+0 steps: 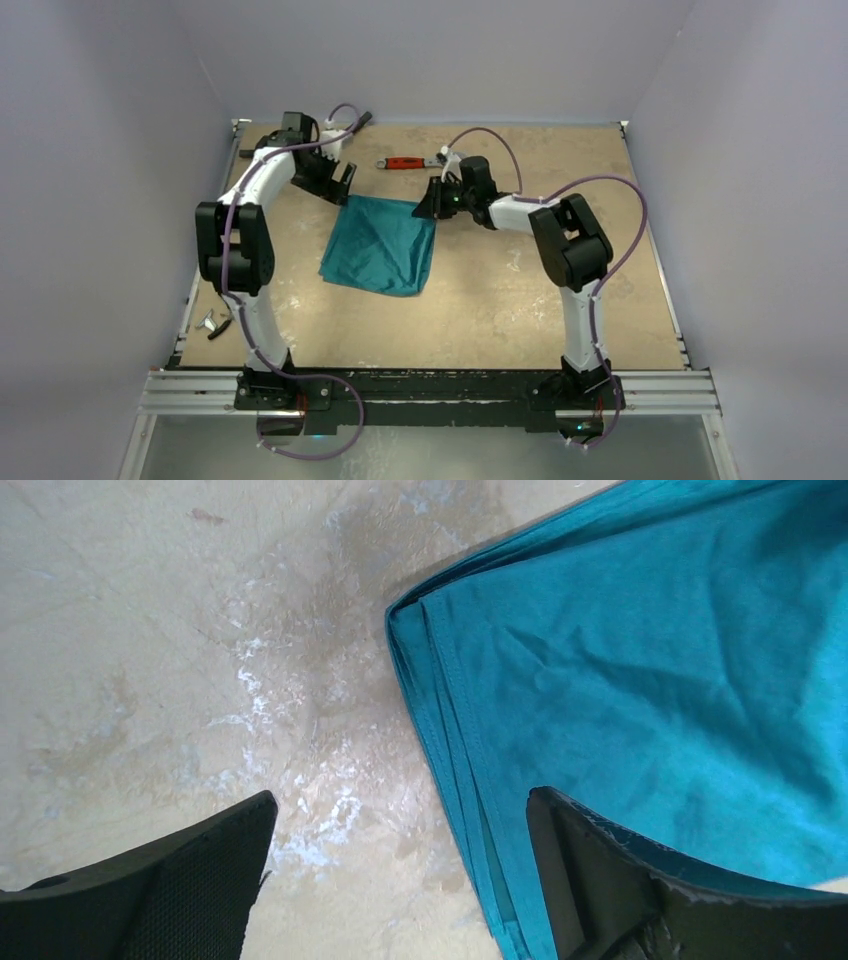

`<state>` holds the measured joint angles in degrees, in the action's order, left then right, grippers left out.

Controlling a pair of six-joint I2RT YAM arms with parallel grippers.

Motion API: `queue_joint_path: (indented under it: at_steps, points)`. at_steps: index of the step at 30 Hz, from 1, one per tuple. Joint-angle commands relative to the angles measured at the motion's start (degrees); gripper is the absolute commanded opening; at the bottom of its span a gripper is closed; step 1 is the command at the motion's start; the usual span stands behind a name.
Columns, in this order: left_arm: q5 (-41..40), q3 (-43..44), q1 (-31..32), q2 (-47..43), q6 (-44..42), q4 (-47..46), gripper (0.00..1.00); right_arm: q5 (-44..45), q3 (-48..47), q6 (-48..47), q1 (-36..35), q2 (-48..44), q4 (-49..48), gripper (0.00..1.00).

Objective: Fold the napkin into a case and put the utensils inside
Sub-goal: Smooth out the lower triangle-folded napkin at the center of the board, then fold the lower triangle-folded napkin at the center of the board.

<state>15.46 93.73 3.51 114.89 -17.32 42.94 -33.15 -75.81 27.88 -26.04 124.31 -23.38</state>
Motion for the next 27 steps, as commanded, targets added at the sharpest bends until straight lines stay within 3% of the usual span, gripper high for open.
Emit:
queue_joint_path:
  at_steps: [1, 3, 7, 9, 10, 11, 12, 16, 21, 25, 27]
  points:
    - [4.5, 2.4, -0.2, -7.8, -4.8, 2.9, 0.96, 5.4, -1.9, -8.8, -4.5, -10.6, 5.6, 0.36]
    - [6.6, 1.0, -0.2, -10.2, -8.6, 4.4, 0.96, 11.5, -1.7, -13.7, -7.6, -15.0, 9.3, 0.48]
    - [9.4, -2.4, -0.4, -14.1, -15.7, 8.8, 0.96, 27.1, 4.2, -22.3, -15.0, -25.5, 13.5, 0.54]
    - [11.2, -2.4, -1.5, -16.3, -16.1, 9.5, 0.96, 38.2, 11.6, -26.7, -19.3, -34.5, 9.5, 0.59]
    - [12.8, -1.8, -2.4, -17.2, -15.9, 9.5, 0.98, 40.6, 15.5, -29.1, -20.6, -39.8, 6.0, 0.66]
    - [14.2, -1.1, -3.0, -18.0, -15.3, 9.4, 0.99, 41.4, 19.3, -30.0, -21.0, -44.5, 2.7, 0.94]
    - [15.4, -0.7, -3.4, -18.6, -14.4, 8.7, 0.99, 41.0, 21.9, -29.6, -21.0, -48.0, 0.5, 0.98]
    - [20.6, -2.0, -3.5, -19.4, -17.6, 9.1, 0.99, 40.0, 23.3, -28.7, -20.8, -53.7, 2.2, 0.98]
    - [19.6, -12.9, -3.5, -23.5, -36.6, 9.2, 0.99, 37.3, 17.8, -45.2, -21.4, -52.2, 17.2, 0.98]
    - [18.1, -23.7, -3.5, -28.5, -48.6, 6.2, 0.98, 39.7, 28.2, -59.1, -22.0, -59.3, 13.8, 0.98]
    - [18.5, -27.9, -3.5, -31.3, -51.7, 3.4, 0.98, 40.6, 31.3, -61.0, -22.2, -61.2, 12.1, 0.98]
